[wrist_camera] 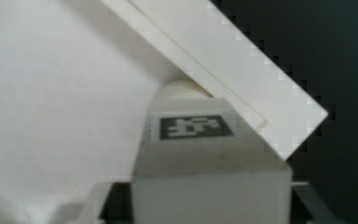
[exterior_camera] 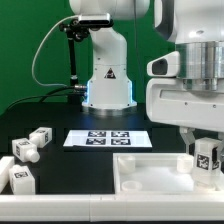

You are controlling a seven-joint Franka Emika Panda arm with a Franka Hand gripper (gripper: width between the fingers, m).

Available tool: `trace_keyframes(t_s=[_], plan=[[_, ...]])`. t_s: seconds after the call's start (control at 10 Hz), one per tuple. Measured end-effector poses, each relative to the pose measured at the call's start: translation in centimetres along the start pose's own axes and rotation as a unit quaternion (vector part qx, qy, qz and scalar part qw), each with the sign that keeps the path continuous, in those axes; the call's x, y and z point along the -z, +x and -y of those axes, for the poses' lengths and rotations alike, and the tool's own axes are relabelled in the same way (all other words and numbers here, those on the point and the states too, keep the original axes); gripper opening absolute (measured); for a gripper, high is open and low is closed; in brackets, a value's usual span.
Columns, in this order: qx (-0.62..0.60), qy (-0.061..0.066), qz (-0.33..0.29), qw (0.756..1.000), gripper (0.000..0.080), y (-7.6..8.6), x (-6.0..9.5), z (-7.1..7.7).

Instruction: Assemble one leg

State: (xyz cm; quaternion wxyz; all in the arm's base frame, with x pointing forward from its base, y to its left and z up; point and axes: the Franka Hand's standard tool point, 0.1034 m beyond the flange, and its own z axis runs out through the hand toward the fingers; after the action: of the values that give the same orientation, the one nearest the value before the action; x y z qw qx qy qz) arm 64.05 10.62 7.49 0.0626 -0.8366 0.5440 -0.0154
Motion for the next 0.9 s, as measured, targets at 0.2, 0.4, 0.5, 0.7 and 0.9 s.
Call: trace_keyframes(t_s=[0.2,0.4,0.5,0.7,0.9], plan=[[-0.121,0.006,0.015,0.992,0.0286,0.4,-0.1,-0.2],[-0.125,0.005,0.014,0.992,0.0287,0.4,-0.1,-0.2],[-0.098,0.005,0.012,0.995,0.0287,0.3,-0.1,-0.1],[0.065,0.000,-0.006,0.998,0.0567,-0.8,0.1,0.7],[0.231,0.003,-0.005,0.973,0.0632,-1.3,0.2,0.9]])
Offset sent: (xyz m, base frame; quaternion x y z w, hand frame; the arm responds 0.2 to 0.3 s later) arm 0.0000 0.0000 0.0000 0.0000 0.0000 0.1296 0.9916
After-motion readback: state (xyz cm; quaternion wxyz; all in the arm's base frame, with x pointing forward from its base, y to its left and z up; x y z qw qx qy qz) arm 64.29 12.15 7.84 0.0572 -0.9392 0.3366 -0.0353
